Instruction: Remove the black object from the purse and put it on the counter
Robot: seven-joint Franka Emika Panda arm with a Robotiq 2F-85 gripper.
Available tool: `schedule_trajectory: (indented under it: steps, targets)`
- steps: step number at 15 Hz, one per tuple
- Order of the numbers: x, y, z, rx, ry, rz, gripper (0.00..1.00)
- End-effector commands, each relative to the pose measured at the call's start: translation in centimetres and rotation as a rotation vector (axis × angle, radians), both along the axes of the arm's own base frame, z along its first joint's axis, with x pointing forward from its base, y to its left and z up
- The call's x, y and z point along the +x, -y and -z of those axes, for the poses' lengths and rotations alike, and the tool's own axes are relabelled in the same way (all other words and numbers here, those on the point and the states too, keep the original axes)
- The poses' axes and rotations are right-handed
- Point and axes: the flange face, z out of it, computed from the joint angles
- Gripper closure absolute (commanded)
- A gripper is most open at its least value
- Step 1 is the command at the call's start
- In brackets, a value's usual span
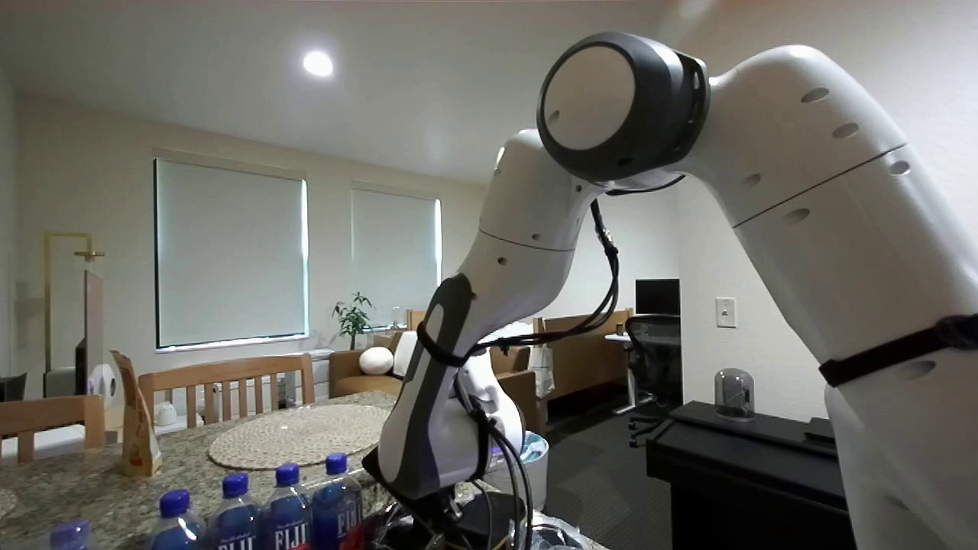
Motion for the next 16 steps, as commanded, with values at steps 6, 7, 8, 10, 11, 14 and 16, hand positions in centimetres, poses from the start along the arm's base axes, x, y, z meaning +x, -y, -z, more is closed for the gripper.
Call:
schedule_trajectory:
  steps: [6, 7, 8, 10, 11, 14, 16]
  targets:
    - [-0.2, -0.4, -0.2, 0.007, -0.031, -0.016, 0.64]
    - [-0.2, -0.5, -0.3, 0.009, -0.030, -0.022, 0.58]
    - [-0.3, -0.5, -0.5, 0.010, -0.026, -0.026, 0.51]
    - [-0.3, -0.6, -0.8, 0.010, -0.021, -0.030, 0.38]
    - [-0.2, -0.6, -1.0, 0.009, -0.019, -0.031, 0.32]
    - [0.0, -0.7, -1.4, 0.004, -0.018, -0.035, 0.13]
    - [0.1, -1.0, -1.6, 0.014, -0.038, -0.049, 0.02]
